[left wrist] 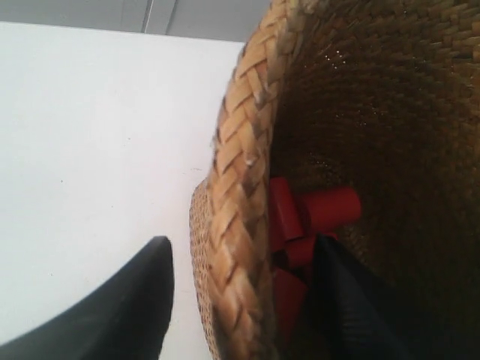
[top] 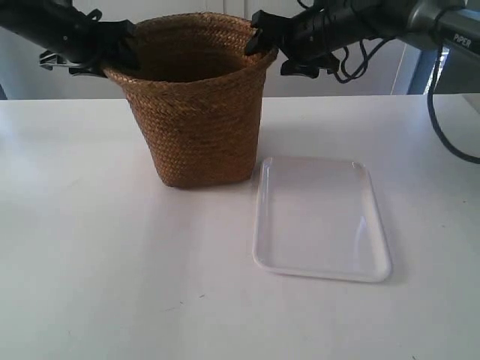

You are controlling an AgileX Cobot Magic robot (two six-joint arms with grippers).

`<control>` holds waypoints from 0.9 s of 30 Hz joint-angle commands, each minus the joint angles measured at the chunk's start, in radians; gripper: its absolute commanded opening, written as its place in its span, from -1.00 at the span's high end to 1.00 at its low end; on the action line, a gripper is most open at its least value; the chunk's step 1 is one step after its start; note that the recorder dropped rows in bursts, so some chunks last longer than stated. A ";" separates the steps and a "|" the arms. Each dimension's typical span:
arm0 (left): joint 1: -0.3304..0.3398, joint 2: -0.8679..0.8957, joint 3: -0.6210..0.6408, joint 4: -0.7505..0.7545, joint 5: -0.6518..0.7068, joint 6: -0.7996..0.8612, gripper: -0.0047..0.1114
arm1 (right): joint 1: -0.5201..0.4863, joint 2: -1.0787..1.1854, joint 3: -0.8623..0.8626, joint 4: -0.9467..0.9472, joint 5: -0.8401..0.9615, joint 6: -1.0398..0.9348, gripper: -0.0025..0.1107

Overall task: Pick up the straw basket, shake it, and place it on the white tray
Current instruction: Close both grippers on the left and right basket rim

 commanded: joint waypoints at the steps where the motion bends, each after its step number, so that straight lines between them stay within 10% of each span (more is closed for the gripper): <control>1: -0.004 0.008 -0.003 -0.014 0.007 0.009 -0.09 | 0.004 -0.002 -0.012 -0.012 0.027 0.001 -0.20; 9: -0.004 0.008 -0.003 -0.095 0.024 0.009 0.93 | 0.010 -0.006 -0.042 -0.012 0.081 0.001 0.95; 27: -0.063 -0.284 0.198 -0.047 -0.006 0.045 0.91 | 0.096 -0.286 0.170 -0.280 0.053 0.054 0.96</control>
